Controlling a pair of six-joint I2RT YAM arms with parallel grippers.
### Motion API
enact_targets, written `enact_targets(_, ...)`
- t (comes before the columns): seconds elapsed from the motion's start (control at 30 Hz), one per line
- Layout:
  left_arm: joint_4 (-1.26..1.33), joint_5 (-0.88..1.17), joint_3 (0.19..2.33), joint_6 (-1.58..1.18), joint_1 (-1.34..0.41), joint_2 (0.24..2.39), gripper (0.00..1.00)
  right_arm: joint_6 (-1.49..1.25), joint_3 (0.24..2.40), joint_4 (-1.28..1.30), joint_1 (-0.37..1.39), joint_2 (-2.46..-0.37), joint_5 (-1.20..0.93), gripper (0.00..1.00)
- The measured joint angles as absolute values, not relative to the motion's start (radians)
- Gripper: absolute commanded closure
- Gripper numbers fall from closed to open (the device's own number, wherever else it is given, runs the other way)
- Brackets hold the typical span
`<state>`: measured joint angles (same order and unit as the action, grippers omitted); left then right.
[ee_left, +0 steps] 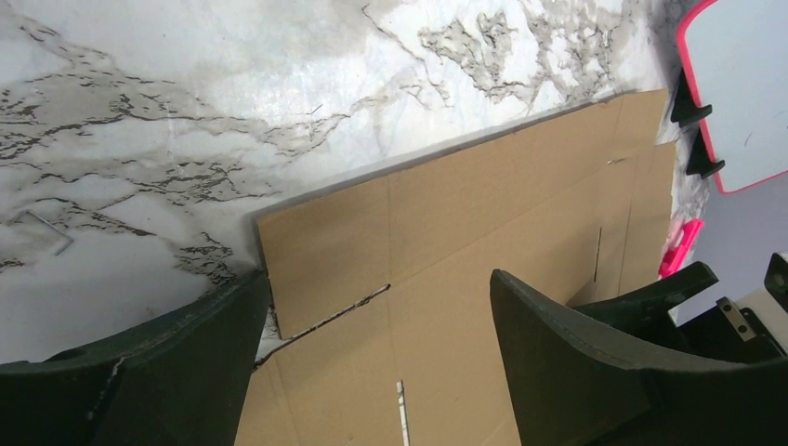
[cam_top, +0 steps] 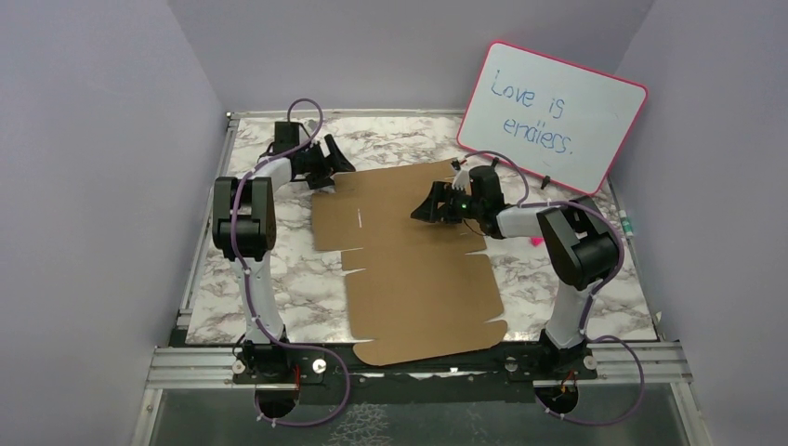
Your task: Fold the paper box
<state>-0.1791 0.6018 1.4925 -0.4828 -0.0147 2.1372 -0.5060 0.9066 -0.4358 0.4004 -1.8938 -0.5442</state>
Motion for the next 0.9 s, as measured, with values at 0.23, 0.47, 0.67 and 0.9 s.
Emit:
enact_targets(0.23,-0.128,0.617,1.464,-0.517,-0.007,2.133,0.16,-0.505,0.904,-0.442,0.406,-1.894,-0.539,0.13)
enact_targets(0.47,-0.102,0.617,1.422,-0.532,-0.007,2.093,0.16,-0.505,0.904,-0.443,0.411,-1.893,-0.538,0.13)
enact_targets(0.67,-0.099,0.62,1.412,-0.542,-0.016,2.046,0.18,-0.505,0.904,-0.443,0.412,-1.893,-0.536,0.13)
enact_targets(0.9,-0.097,0.62,1.412,-0.545,-0.047,2.02,0.19,-0.505,0.904,-0.444,0.413,-1.893,-0.535,0.13)
